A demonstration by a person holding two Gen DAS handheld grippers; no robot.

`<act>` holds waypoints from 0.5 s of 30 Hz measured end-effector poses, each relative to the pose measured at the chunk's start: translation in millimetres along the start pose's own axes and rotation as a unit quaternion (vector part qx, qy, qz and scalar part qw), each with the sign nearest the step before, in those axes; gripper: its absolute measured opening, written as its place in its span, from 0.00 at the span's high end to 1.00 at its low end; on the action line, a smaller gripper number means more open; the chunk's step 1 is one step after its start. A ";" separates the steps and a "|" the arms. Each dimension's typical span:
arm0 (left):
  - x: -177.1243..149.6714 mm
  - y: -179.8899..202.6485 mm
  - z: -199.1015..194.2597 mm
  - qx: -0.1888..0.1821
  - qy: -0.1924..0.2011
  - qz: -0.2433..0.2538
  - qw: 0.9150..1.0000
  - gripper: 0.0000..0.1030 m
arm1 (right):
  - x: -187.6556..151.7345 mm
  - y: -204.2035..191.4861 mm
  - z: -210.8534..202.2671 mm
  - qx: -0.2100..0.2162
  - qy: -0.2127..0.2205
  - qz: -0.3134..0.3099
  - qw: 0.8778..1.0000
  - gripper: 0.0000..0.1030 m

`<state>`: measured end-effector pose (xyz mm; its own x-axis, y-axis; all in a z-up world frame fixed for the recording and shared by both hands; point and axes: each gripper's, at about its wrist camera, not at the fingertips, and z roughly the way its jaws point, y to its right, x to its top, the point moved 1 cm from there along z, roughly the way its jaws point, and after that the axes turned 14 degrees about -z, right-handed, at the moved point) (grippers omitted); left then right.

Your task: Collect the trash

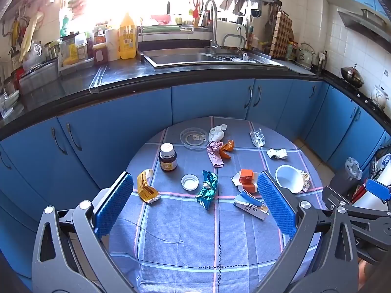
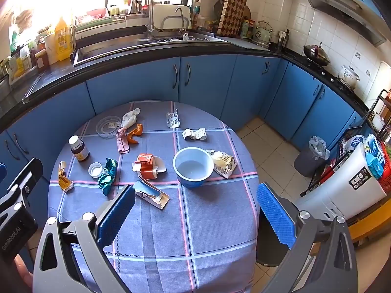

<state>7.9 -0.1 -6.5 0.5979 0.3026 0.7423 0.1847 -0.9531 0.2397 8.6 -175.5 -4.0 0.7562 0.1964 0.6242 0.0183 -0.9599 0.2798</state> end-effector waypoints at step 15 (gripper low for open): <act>2.1 7.8 -6.6 0.001 0.001 -0.001 1.000 0.03 | 2.8 -0.5 1.5 -0.003 0.001 0.002 1.000 0.06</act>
<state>5.5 -6.9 1.1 0.5957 0.3039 0.7435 0.1872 -0.9527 0.2394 11.7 -174.8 -3.4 0.7551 0.1937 0.6263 0.0117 -0.9592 0.2826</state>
